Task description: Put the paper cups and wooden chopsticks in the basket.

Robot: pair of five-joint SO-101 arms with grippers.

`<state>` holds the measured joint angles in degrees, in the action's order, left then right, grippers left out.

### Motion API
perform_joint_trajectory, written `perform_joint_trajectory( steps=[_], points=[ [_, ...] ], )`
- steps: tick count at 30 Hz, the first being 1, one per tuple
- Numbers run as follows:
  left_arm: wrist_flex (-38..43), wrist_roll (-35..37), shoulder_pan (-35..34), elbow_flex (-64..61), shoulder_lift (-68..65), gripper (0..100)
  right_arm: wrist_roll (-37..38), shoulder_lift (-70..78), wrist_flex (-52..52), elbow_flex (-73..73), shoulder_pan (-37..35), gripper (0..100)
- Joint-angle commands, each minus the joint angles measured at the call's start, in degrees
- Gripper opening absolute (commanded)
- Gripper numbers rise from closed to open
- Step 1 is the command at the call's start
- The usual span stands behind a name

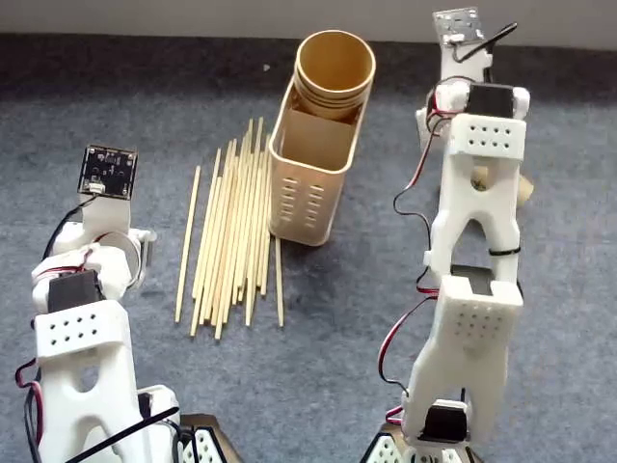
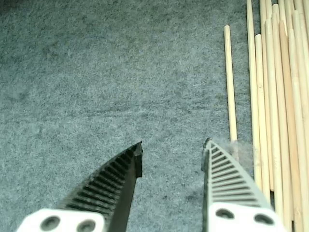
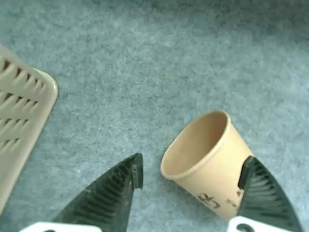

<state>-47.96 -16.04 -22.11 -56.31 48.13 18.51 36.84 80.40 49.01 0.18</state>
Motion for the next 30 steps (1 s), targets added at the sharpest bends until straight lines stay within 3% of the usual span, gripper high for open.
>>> perform_joint_trajectory(
  steps=[1,9,17,23,27,30],
  points=[
    [0.7,-0.53,-0.22,2.07,0.75,22,3.96,3.56,-4.09,-0.13,0.4,30.7],
    [0.88,-0.62,-0.4,0.57,0.75,22,5.54,14.02,-0.22,8.92,5.85,30.0],
    [0.88,-0.62,-0.4,0.57,0.75,22,5.71,14.29,12.26,20.35,15.08,6.8],
    [0.7,-0.53,-0.4,0.57,0.75,22,5.8,14.29,14.11,20.44,20.09,5.3],
    [0.7,-0.53,-0.48,0.57,0.75,22,10.73,14.2,19.38,20.88,22.37,0.5],
    [0.7,-0.44,-0.4,0.66,0.75,22,8.88,12.62,20.09,22.99,24.66,0.6]
  ],
)
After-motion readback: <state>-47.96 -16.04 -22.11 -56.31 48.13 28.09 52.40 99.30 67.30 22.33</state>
